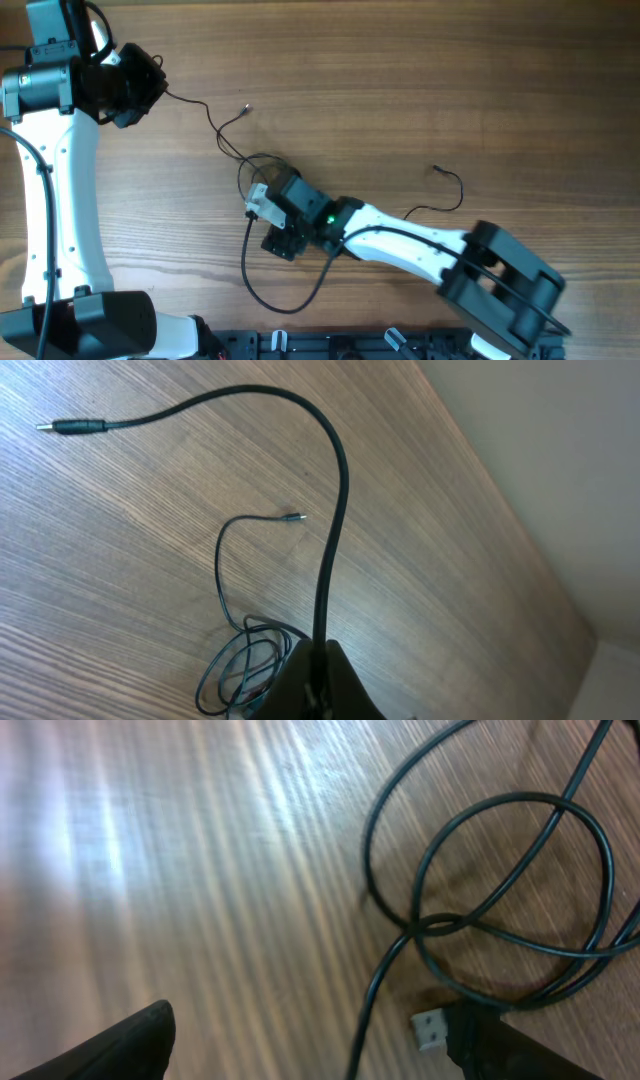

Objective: Untangle cables

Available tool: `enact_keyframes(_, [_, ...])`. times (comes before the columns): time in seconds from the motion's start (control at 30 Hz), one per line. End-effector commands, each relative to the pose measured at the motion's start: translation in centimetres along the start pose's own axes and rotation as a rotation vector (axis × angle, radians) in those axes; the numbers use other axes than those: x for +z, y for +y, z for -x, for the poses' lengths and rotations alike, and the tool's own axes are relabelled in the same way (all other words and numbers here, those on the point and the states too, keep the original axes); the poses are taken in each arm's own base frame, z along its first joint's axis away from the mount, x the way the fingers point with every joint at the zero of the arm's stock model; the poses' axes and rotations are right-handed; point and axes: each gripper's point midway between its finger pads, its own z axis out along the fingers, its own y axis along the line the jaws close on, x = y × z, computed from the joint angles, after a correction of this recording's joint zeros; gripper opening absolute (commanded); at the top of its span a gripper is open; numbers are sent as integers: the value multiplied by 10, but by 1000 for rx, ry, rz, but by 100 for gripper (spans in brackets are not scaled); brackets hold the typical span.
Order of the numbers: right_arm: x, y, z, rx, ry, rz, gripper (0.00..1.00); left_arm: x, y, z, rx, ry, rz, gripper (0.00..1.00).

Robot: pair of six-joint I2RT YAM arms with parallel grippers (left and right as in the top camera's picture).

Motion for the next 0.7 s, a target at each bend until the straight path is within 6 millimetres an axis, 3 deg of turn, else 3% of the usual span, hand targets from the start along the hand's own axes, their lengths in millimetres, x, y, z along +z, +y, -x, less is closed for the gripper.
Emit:
enact_keyframes(0.0, [18, -20, 2, -31, 45, -85, 80, -7, -6, -3, 2, -3, -28, 4])
enact_keyframes(0.03, [21, -21, 2, -29, 54, -86, 62, -7, -6, -3, 2, 0, -26, 4])
enact_keyframes(0.07, [22, -21, 3, -27, 58, -86, 18, -7, -5, -4, 1, 2, -24, 4])
enact_keyframes(0.1, [20, -26, 4, -1, 59, -112, 4, -7, -5, -4, 1, 2, -24, 4])
enact_keyframes(0.17, [2, -53, 7, 160, 59, -242, 4, -8, 0, 0, 3, -13, -7, 4])
enact_keyframes(0.2, [-17, -72, 6, 230, 58, -302, 4, -9, 5, 4, -8, -26, 8, 4])
enact_keyframes(0.27, [-71, -126, -11, 346, 71, -419, 4, -15, 23, 19, -10, -59, 28, 4])
enact_keyframes(0.3, [-105, -164, -29, 439, 72, -483, 4, -21, 40, 30, -40, -81, 47, 4])
enact_keyframes(0.33, [-143, -208, -56, 568, 62, -568, 4, -28, 57, 39, -88, -100, 67, 4])
enact_keyframes(0.43, [-222, -291, -143, 960, -23, -688, 4, -54, 121, 64, -258, -167, 135, 4])
enact_keyframes(0.5, [-255, -317, -198, 1153, -97, -665, 4, -72, 160, 74, -370, -211, 171, 4])
enact_keyframes(0.53, [-277, -328, -236, 1300, -153, -676, 4, -87, 189, 79, -458, -248, 196, 4])
enact_keyframes(0.6, [-306, -335, -283, 1448, -210, -706, 4, -102, 215, 81, -550, -282, 210, 4])
enact_keyframes(0.63, [-327, -335, -325, 1551, -235, -742, 5, -110, 226, 81, -593, -292, 193, 4])
enact_keyframes(0.67, [-335, -334, -343, 1610, -258, -748, 4, -111, 227, 81, -606, -287, 168, 4])
